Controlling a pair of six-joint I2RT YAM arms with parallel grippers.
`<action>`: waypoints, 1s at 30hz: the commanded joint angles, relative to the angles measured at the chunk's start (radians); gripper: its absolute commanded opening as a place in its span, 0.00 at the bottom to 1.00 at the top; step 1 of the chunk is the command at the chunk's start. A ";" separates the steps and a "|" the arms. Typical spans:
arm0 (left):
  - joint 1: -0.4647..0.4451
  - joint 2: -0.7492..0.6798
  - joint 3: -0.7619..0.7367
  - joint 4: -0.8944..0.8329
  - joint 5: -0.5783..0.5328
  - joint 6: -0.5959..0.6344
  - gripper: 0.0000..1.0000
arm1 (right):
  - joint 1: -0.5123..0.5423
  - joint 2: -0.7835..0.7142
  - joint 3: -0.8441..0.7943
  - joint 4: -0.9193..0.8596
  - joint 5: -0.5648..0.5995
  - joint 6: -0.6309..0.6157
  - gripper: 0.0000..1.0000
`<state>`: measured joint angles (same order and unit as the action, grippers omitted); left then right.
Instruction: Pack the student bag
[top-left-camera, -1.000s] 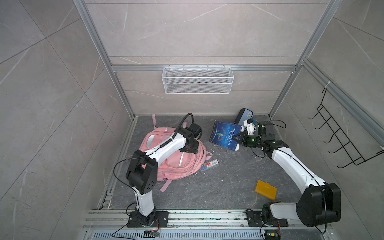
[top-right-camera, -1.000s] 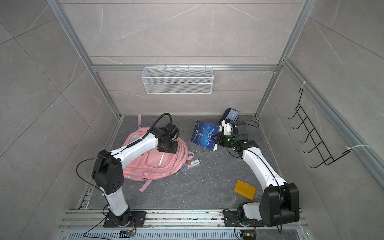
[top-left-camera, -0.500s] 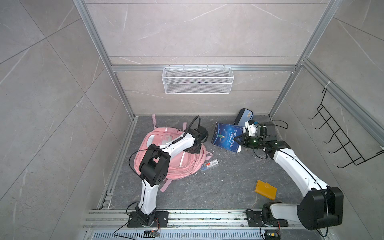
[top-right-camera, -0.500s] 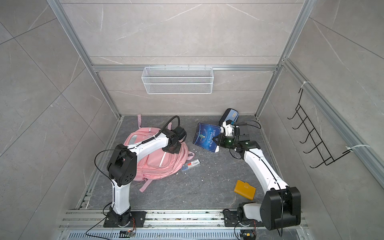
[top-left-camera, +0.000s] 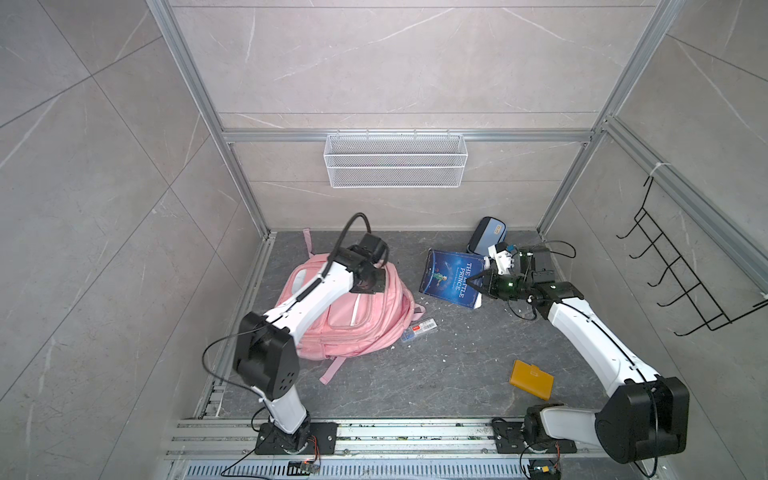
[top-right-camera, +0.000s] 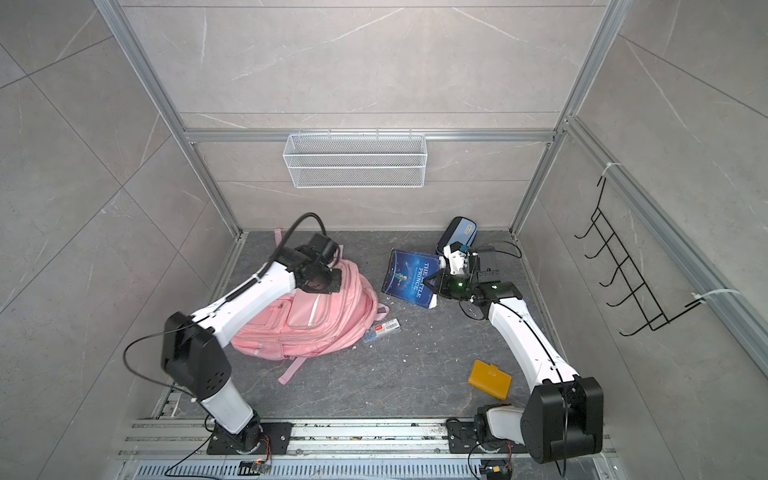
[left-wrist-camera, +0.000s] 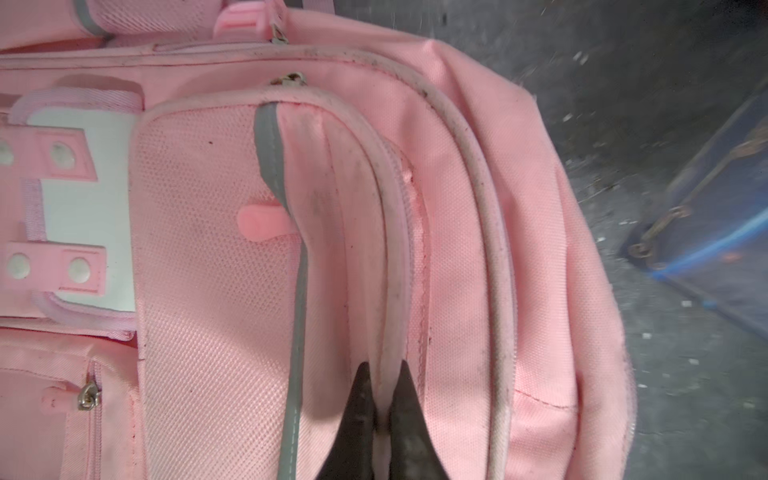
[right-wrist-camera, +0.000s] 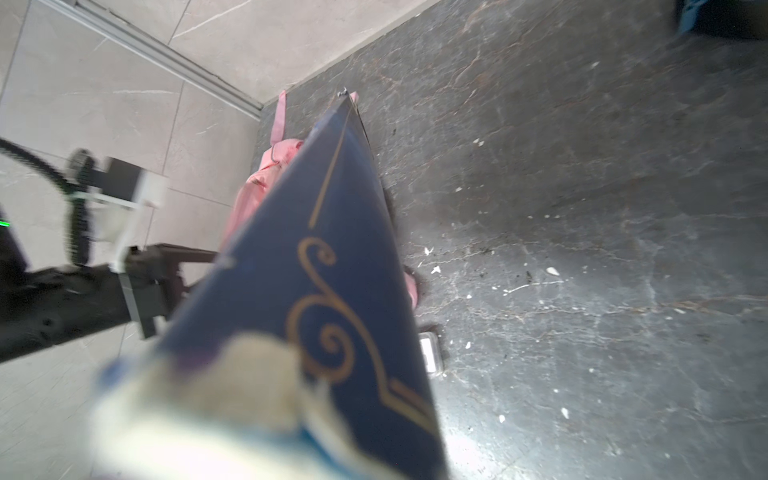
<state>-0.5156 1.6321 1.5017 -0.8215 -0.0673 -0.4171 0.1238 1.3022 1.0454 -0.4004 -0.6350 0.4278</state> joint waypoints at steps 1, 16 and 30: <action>0.074 -0.154 -0.040 0.143 0.262 0.016 0.00 | 0.000 -0.045 -0.011 0.053 -0.080 0.034 0.00; 0.215 -0.346 -0.122 0.407 0.631 -0.062 0.00 | 0.277 0.132 0.025 0.352 -0.181 0.217 0.00; 0.212 -0.359 -0.199 0.704 0.704 -0.266 0.00 | 0.384 0.512 0.171 0.575 -0.098 0.457 0.00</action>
<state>-0.3031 1.3506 1.2770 -0.3717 0.5602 -0.6315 0.4812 1.7805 1.1458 0.0711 -0.7292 0.8181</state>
